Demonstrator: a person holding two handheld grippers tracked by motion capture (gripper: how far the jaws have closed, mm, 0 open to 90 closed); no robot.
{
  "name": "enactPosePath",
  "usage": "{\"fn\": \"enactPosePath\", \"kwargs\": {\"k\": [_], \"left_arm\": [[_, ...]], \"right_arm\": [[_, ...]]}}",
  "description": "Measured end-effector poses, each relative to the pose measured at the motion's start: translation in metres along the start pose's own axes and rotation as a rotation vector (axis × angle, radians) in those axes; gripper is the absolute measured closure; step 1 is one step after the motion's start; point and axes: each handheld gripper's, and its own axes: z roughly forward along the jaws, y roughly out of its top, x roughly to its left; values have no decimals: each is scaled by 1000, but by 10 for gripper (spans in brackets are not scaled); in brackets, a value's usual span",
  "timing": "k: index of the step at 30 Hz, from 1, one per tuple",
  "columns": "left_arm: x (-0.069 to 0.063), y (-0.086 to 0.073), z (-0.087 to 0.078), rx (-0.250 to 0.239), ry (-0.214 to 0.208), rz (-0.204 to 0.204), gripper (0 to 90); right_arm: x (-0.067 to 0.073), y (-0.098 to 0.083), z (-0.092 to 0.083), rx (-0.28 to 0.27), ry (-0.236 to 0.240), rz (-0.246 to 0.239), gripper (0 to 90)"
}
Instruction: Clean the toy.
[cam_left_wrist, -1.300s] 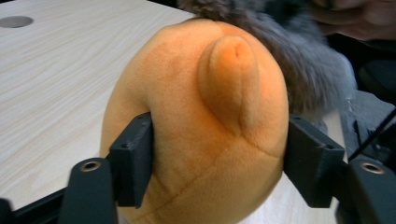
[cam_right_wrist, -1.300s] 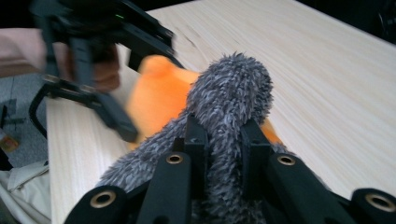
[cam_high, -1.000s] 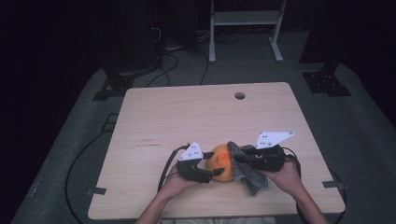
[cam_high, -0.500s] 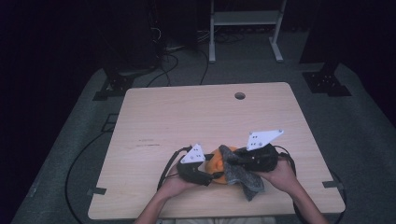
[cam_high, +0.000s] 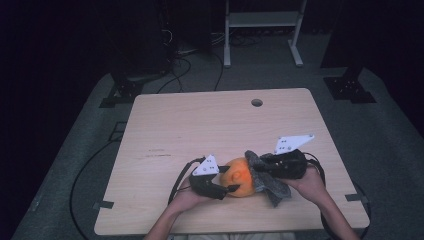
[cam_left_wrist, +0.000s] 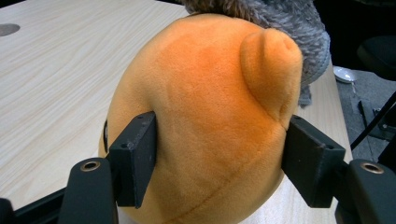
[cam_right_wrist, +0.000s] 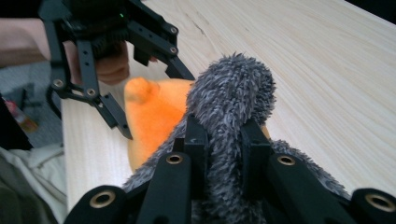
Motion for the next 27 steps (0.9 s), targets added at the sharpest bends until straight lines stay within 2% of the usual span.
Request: {"fn": "enactPosePath", "kwargs": {"k": [3, 4, 5, 8, 9, 10, 13, 15, 17, 19, 21, 23, 25, 27], "left_arm": [[2, -2, -2, -8, -3, -14, 328], [2, -2, -2, -8, -4, -15, 329], [2, -2, -2, -8, -6, -14, 329], [1, -2, -1, -5, -15, 2, 327], [0, -2, 0, -3, -14, 7, 326], [-1, -2, 0, -2, -16, 10, 326], [0, -3, -1, -3, -15, 6, 326], [1, -3, -3, -4, -14, 7, 327], [1, -3, -4, -3, -13, 8, 326], [0, -3, -3, -7, -14, 10, 326], [-1, -3, -2, -12, -8, 12, 326], [-1, -3, -1, -11, 0, 16, 326], [-1, -3, -1, -13, 3, 14, 326], [-2, -2, 0, -12, 9, 14, 332]], "right_arm": [[-9, -4, 0, 6, -12, 27, 765], [-14, -9, -1, 21, -31, 38, 765], [-22, -15, -1, 34, -48, 67, 765], [-29, -25, -7, 25, -47, 125, 764], [-26, -23, -8, -9, -21, 119, 764], [-23, -21, -8, -15, -12, 108, 764], [-17, -12, -5, -8, -9, 67, 763], [-21, -14, -3, -1, -11, 78, 764], [-27, -21, -1, 35, -42, 87, 764], [-29, -27, -4, 32, -38, 112, 764], [-27, -28, -8, 22, -38, 114, 762], [-20, -23, -9, 7, -21, 92, 761], [-12, -14, -9, 2, -11, 50, 761], [-7, -5, -9, -27, 24, 35, 761]]}}
